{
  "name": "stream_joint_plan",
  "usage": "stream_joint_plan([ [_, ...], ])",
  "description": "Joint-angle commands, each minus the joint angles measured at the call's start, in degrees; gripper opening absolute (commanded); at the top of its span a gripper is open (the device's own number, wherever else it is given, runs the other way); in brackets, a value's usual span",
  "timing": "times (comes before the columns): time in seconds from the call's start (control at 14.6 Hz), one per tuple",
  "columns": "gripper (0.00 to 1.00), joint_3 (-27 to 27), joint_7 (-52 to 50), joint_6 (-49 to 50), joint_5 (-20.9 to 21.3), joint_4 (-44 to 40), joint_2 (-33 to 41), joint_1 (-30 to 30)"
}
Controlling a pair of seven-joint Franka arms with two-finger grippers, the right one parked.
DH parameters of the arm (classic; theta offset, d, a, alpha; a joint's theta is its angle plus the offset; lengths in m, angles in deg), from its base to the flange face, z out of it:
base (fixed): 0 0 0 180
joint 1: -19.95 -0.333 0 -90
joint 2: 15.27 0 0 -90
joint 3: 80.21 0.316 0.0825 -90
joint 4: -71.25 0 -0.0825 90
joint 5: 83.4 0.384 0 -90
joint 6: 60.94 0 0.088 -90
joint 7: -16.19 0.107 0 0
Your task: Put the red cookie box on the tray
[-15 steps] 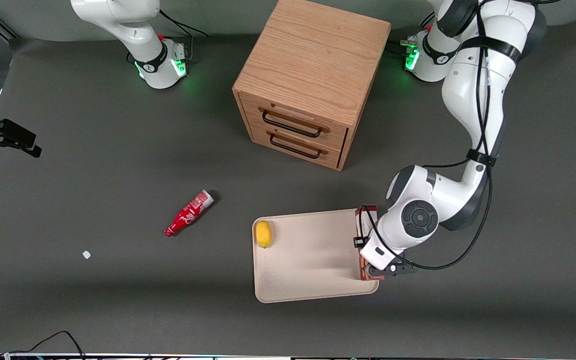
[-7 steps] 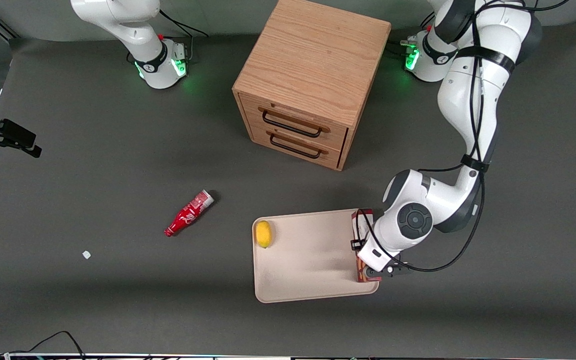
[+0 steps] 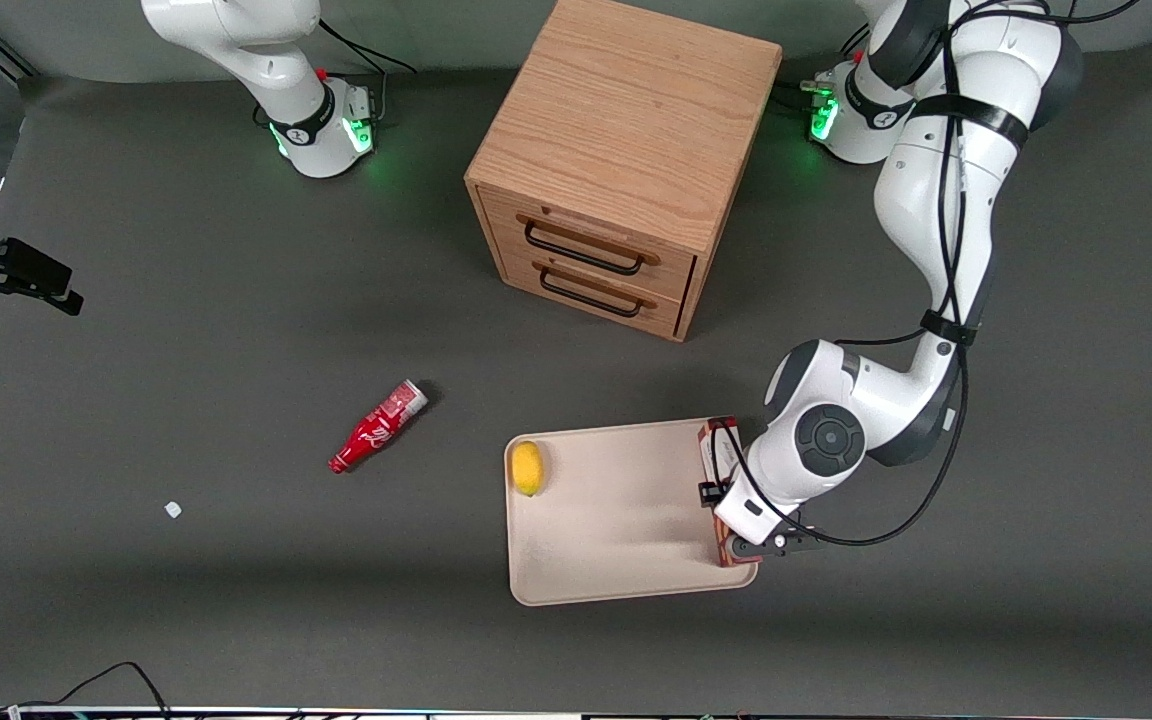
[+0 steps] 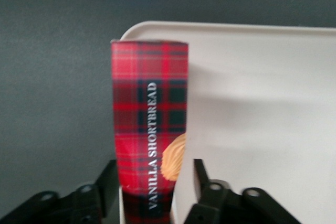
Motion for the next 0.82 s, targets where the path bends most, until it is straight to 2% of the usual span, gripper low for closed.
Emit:
stream_joint_plan([
  [0.0,1.00,0.7,-1.8,-1.5,1.0,0.4,0.1,1.1],
  [0.27,1.00,0.6,-1.8,-1.5,0.7,0.4,1.6,1.0],
  [0.48,1.00,0.6,-1.2,-0.4,0.1,0.4,5.7,0.4],
  [0.62,1.00,0.6,-1.2,0.4,0.3,2.2,10.3,-0.2],
  [0.75,1.00,0.4,-1.2,3.3,-1.3,5.6,16.8,-2.3],
])
